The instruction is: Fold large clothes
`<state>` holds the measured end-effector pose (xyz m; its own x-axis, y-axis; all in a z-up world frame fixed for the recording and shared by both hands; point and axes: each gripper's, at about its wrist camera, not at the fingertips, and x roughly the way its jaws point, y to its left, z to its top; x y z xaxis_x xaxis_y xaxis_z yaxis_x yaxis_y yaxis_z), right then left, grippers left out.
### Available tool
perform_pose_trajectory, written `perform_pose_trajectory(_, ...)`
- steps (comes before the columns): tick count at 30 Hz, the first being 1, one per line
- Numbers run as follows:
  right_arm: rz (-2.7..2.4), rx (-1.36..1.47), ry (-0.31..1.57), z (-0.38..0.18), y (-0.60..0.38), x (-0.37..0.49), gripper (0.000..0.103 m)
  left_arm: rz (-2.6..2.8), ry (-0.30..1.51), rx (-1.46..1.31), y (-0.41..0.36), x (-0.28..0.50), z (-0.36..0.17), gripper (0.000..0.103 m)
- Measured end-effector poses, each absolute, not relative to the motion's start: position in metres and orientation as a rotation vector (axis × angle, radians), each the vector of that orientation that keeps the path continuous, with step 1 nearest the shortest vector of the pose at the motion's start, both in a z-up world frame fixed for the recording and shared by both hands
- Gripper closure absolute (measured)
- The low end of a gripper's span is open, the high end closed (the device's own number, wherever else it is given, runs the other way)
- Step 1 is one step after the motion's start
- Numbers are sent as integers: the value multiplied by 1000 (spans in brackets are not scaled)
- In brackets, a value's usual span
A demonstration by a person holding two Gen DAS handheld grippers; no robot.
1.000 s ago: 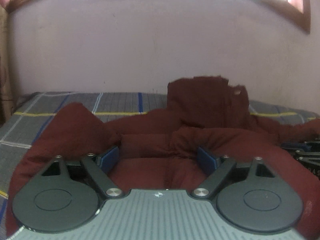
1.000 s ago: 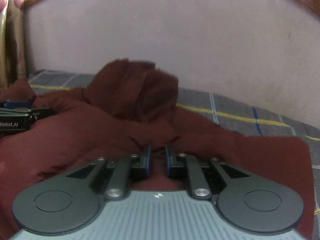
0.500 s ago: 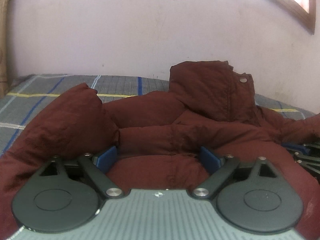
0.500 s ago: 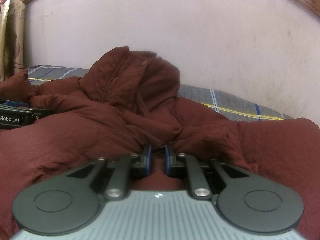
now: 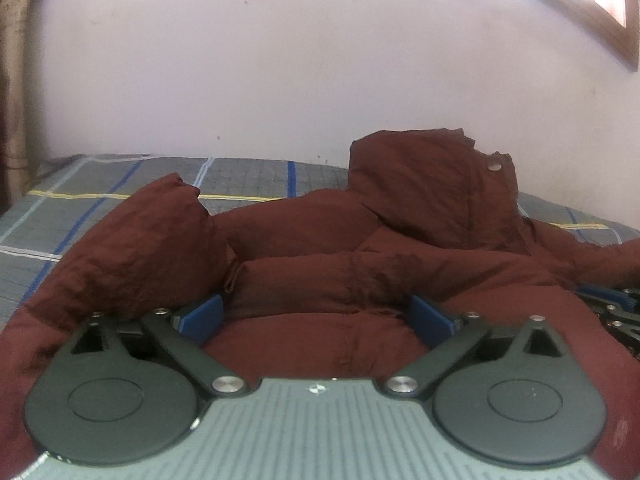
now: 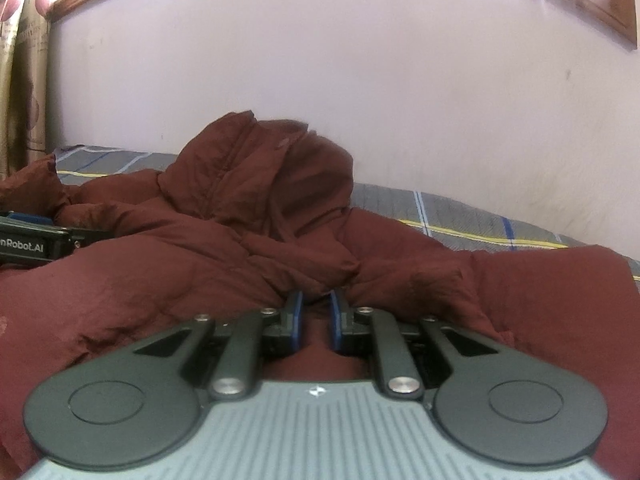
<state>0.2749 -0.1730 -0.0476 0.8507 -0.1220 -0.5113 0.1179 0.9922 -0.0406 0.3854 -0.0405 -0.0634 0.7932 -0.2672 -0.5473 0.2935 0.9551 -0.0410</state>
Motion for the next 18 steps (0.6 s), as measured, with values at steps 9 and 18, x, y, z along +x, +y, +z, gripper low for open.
perform_pose_trajectory(9, -54, 42, 450, 17, -180, 155, 18, -319, 464, 40, -6, 300, -6, 0)
perform_pose_trajectory(18, -70, 213, 468, 4, -238, -51, 3, -382, 562, -89, 139, 181, -2, 0)
